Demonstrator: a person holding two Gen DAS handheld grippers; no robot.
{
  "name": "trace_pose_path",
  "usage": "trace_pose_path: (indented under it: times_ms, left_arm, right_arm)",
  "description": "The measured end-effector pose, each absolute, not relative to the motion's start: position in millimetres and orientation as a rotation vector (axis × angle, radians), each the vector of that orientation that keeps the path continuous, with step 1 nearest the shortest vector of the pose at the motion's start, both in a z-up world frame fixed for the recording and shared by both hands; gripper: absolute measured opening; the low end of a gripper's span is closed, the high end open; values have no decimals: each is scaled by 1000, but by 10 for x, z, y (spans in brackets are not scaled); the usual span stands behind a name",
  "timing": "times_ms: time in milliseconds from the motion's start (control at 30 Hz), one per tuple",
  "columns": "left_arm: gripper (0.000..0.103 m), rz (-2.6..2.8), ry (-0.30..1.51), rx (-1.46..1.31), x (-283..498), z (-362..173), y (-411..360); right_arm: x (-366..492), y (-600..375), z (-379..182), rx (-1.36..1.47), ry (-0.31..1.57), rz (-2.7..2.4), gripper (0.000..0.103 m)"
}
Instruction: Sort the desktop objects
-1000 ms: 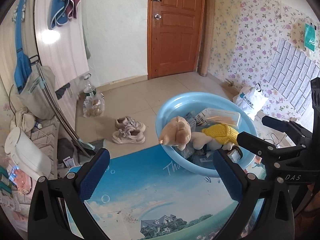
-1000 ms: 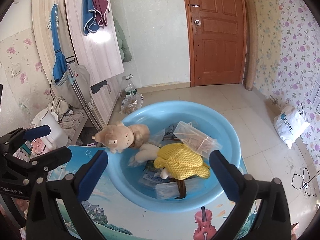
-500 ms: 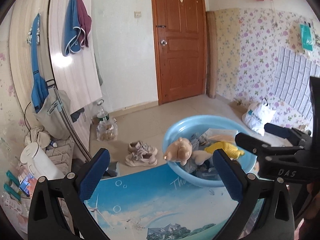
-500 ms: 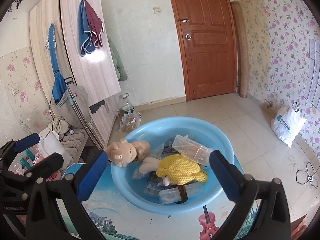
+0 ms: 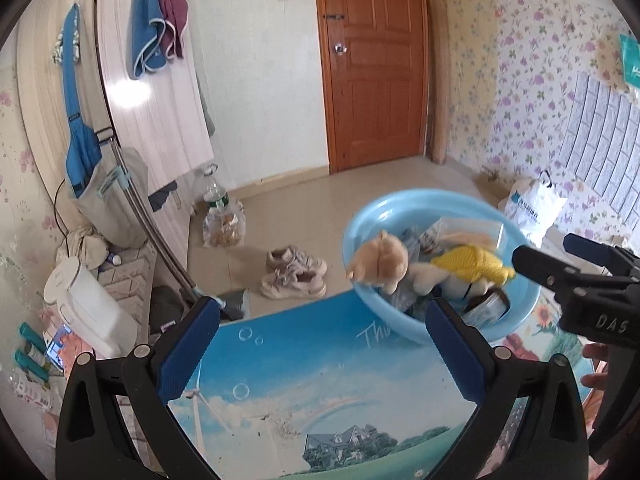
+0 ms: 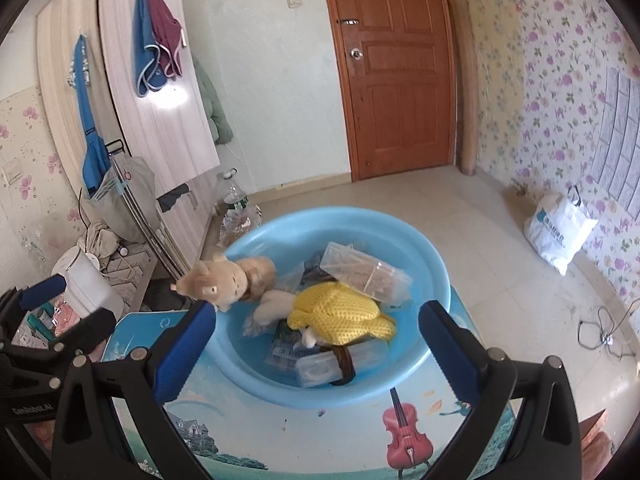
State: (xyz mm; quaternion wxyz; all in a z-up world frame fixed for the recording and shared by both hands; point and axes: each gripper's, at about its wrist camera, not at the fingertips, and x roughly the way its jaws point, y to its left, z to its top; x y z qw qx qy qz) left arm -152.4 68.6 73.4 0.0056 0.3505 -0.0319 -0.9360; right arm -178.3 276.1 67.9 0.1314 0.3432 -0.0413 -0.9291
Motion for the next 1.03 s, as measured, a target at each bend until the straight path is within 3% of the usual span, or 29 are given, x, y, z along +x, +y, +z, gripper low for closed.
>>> trace_pose_path:
  times_ms: [733,1033]
  left_arm:
    - [103,-2953,89,1178,-1529,702,591]
    - [103,-2979,15,1135,-1445,768,640]
  right_arm:
    - [-1752,2707,643,1014,-104,-2668,103]
    - [-1724,2687,664,1009,-89,-2667,103]
